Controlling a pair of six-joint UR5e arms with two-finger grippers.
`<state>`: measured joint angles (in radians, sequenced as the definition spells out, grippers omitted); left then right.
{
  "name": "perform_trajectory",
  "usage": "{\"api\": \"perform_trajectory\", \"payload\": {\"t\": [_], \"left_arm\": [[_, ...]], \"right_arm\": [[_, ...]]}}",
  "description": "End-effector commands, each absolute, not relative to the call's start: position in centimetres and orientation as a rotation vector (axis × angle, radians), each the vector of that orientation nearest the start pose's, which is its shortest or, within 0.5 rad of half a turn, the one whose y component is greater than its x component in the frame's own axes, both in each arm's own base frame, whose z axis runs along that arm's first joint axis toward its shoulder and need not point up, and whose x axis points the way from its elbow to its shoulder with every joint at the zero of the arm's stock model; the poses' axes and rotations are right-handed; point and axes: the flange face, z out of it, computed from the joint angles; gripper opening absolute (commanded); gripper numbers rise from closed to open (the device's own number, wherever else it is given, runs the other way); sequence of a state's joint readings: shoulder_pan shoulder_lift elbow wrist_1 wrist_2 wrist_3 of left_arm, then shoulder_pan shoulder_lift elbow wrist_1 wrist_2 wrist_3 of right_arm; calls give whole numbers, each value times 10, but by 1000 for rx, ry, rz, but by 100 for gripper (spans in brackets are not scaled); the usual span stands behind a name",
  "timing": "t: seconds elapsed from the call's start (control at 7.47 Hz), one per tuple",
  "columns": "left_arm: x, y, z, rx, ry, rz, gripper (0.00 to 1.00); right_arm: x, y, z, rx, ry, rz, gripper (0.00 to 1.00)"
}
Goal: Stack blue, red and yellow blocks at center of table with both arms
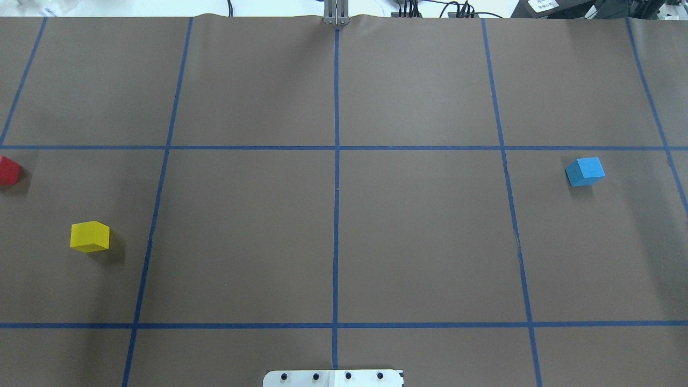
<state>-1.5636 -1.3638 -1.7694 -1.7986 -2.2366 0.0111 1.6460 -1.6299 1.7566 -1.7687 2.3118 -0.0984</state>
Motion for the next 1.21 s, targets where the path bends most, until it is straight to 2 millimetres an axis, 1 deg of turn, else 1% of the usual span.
{"api": "perform_trajectory", "payload": {"t": [0.0, 0.13, 0.4, 0.54, 0.67, 0.8, 0.94, 1.07], "left_arm": [[-68, -434, 641, 210, 663, 93, 100], [-68, -435, 643, 208, 663, 91, 100], [-69, -439, 639, 222, 661, 95, 100], [-68, -440, 633, 233, 664, 102, 100], [-66, -441, 629, 237, 675, 104, 100], [-63, -454, 614, 258, 701, 117, 100], [-62, -471, 596, 295, 715, 133, 100], [-61, -484, 584, 316, 716, 141, 100]], "right_arm": [[100, -452, 620, -7, -744, 6, 100], [100, -452, 621, -10, -743, 7, 100], [100, -456, 616, 4, -743, 0, 100], [100, -457, 611, 17, -745, -5, 100], [100, -458, 610, 21, -737, -11, 100], [87, -497, 570, 92, -717, -68, 100], [52, -535, 537, 132, -702, -160, 100], [-3, -576, 492, 174, -676, -261, 100]]}}
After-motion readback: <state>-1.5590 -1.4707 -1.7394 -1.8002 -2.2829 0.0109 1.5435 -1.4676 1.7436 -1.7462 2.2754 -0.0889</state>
